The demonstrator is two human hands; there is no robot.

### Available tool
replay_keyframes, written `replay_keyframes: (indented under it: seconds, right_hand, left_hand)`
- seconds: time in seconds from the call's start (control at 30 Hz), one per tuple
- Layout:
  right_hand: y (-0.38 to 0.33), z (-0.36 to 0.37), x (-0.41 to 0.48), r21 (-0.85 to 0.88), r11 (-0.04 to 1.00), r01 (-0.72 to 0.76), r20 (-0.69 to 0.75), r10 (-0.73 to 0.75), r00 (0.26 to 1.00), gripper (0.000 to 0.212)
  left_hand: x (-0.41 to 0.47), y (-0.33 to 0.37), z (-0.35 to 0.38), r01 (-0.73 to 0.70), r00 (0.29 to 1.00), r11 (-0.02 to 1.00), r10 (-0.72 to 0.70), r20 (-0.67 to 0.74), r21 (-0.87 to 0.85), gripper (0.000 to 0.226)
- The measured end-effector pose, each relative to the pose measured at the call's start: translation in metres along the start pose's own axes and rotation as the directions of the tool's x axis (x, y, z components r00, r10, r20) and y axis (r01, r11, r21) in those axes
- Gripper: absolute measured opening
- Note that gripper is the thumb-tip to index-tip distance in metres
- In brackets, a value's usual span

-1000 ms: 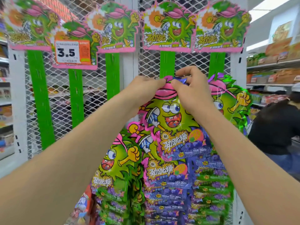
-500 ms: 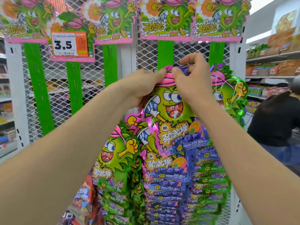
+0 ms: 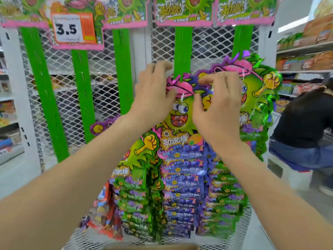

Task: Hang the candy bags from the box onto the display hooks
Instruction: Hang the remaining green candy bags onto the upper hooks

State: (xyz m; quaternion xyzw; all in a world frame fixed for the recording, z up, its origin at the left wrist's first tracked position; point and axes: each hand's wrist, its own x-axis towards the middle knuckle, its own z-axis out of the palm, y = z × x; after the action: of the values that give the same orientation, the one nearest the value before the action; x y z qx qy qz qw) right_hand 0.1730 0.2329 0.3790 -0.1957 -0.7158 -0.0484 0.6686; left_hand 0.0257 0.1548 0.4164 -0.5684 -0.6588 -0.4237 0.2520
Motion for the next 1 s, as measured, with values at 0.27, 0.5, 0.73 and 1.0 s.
replay_keyframes:
  seconds: [0.27, 0.5, 0.73, 1.0]
  right_hand:
    - [0.002, -0.032, -0.196, 0.095, 0.955, -0.281, 0.946, 0.001, 0.323, 0.023]
    - [0.049, -0.027, -0.3, -0.008, 0.997, 0.077, 0.944, 0.032, -0.329, 0.019]
    - [0.075, -0.001, -0.324, -0.03, 1.0, -0.007, 0.926, 0.025, -0.377, 0.023]
    - [0.089, 0.01, -0.323, -0.004, 0.999, -0.035, 0.894, -0.012, -0.447, 0.028]
  left_hand:
    - [-0.166, -0.04, 0.034, -0.142, 0.775, 0.977, 0.21, 0.596, -0.16, 0.019]
    - [-0.328, -0.08, 0.129, 0.062, 0.19, 0.997, -0.06, 0.98, 0.049, 0.01]
    - [-0.48, -0.115, 0.25, 0.461, 0.067, 0.854, -0.305, 0.95, 0.242, 0.071]
    - [-0.481, -0.089, 0.273, 0.823, -0.013, 0.451, -0.594, 0.805, 0.345, 0.053]
